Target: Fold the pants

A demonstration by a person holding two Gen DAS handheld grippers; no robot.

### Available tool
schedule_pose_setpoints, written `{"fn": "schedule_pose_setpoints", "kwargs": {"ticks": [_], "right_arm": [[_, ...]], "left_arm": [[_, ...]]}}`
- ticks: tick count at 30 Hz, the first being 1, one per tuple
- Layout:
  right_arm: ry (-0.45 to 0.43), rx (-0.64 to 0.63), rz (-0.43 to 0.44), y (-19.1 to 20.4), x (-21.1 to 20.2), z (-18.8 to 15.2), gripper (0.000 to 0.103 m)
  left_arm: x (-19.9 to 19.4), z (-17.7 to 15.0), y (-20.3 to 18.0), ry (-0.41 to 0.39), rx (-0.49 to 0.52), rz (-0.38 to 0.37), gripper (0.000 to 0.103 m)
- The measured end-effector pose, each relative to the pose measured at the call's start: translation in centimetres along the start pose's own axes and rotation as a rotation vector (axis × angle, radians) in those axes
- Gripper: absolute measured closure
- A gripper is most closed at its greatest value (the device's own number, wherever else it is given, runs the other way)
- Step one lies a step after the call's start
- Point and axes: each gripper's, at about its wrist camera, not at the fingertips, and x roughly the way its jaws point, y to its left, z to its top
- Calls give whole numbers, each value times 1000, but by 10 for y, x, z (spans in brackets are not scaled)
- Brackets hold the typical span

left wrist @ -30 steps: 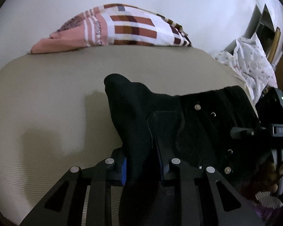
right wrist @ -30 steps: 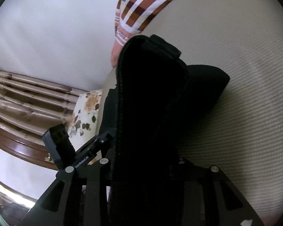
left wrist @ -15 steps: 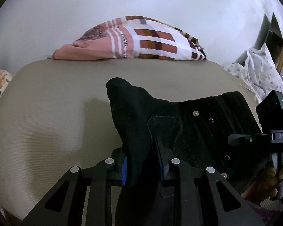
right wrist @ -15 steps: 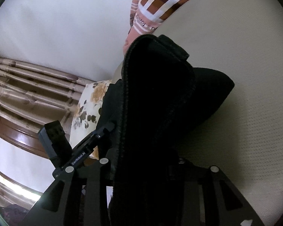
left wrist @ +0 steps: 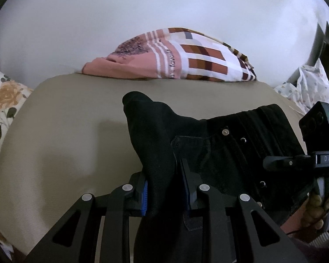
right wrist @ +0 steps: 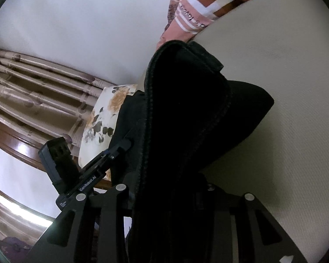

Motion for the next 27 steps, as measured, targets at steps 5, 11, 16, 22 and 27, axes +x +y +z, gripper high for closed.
{"fn": "schedule_pose_setpoints", "kwargs": {"ticks": [5, 11, 16, 22, 27], "right_arm": [[7, -21, 10, 7, 16, 9, 72], [16, -46, 14, 13, 27, 19, 72], [21, -73, 11, 21, 38, 24, 72], [28, -98, 6, 25, 53, 35, 72], [28, -119, 2, 27, 64, 44, 72]], "left_arm": [[2, 7, 16, -16, -3, 24, 78], [7, 18, 33, -32, -14, 44, 78], [15, 28, 45, -45, -23, 61, 78], [28, 39, 63, -50, -37, 78, 78], [41, 49, 78, -61, -50, 93, 78]]}}
